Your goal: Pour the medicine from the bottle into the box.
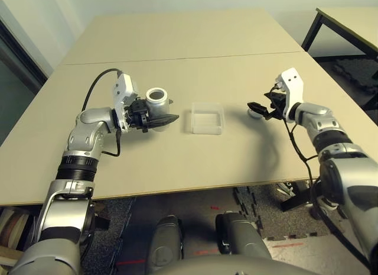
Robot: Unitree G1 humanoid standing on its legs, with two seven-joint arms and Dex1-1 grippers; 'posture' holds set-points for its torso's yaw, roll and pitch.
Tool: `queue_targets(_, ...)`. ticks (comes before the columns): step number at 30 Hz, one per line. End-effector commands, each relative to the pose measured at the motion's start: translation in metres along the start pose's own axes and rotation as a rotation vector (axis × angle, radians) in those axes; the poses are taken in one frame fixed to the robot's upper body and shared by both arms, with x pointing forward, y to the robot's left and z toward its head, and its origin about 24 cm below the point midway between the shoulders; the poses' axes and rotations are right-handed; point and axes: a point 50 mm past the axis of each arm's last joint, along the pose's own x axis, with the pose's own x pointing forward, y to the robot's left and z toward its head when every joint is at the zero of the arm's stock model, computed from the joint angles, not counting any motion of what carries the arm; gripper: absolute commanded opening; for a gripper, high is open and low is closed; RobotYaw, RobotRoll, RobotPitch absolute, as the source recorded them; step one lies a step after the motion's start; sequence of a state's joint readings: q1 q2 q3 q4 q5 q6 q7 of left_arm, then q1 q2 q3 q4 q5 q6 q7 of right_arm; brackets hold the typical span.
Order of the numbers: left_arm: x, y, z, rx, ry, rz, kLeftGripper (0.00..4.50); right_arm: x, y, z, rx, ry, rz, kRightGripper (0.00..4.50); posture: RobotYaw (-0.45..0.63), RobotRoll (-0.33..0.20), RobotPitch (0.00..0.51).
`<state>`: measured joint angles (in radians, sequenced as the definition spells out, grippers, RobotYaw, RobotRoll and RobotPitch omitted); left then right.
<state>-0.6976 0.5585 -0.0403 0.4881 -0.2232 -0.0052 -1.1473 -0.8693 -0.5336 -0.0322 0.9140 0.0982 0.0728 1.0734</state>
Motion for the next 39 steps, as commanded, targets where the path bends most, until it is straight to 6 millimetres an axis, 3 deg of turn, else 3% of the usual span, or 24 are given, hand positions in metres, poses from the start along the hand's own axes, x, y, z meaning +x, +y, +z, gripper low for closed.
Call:
queue_targets(1,0.014,0.008,0.004,0.183,0.097,0.034,2.60,-0.009,0.013,0.006,-0.013,0.021,0.142,4.50,-0.08,0.000,0.044)
queue_targets(13,0.079,0.019,0.020,1.001,0.354,0.084,2.60,-0.024,0.040,0.034,-0.036,-0.034,0.234,4.50,-0.12,0.000,0.041)
queue_targets(24,0.124,-0.001,0.029,1.753,0.234,-0.028,2.60,-0.042,0.054,0.027,-0.024,0.004,0.327,4.50,-0.15,0.000,0.041)
queue_targets(28,0.130,0.000,0.035,1.880,0.200,-0.026,2.60,-0.041,0.055,0.030,-0.016,-0.021,0.324,4.50,-0.15,0.000,0.044)
queue_targets(32,0.126,0.004,0.027,1.951,0.258,-0.080,2.60,-0.038,0.058,0.033,0.000,-0.056,0.331,4.50,-0.16,0.000,0.045)
queue_targets(39,0.121,0.009,0.024,1.933,0.300,-0.066,2.60,-0.036,0.060,0.035,0.012,-0.075,0.331,4.50,-0.15,0.000,0.039)
